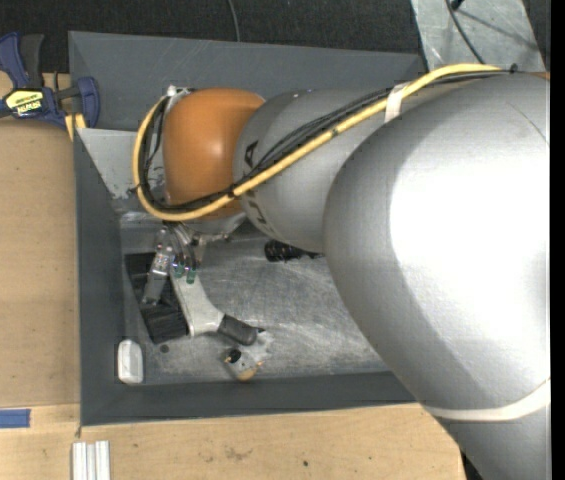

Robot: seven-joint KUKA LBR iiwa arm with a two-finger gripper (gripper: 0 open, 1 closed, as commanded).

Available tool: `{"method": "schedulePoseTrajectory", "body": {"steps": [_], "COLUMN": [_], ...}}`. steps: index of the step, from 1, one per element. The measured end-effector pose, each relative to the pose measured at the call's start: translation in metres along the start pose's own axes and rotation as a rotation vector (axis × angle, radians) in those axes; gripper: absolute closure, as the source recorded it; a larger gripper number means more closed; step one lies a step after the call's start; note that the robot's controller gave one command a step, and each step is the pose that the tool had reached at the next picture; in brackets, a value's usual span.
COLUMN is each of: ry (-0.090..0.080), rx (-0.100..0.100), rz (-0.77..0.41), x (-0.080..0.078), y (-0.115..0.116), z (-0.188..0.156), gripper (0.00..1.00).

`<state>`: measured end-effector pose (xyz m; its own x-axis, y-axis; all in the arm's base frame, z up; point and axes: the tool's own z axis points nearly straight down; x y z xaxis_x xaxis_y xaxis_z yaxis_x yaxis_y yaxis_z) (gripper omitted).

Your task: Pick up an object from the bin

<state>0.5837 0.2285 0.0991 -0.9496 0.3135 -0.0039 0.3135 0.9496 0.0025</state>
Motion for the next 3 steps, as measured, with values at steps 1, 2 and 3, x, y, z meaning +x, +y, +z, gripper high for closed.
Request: {"method": "schedulePoseTrajectory", "body": {"steps": [1, 2, 3], "ry": [0.016, 0.005, -0.007], "rx": [0.013, 0.004, -0.005], "rz": [0.000, 0.007, 0.015], "x": [0.003, 0.005, -0.002], "y": [-0.003, 0.006, 0.002], "z": [-0.006, -0.080, -0.055], "gripper": [1.00, 1.00, 1.00]}}
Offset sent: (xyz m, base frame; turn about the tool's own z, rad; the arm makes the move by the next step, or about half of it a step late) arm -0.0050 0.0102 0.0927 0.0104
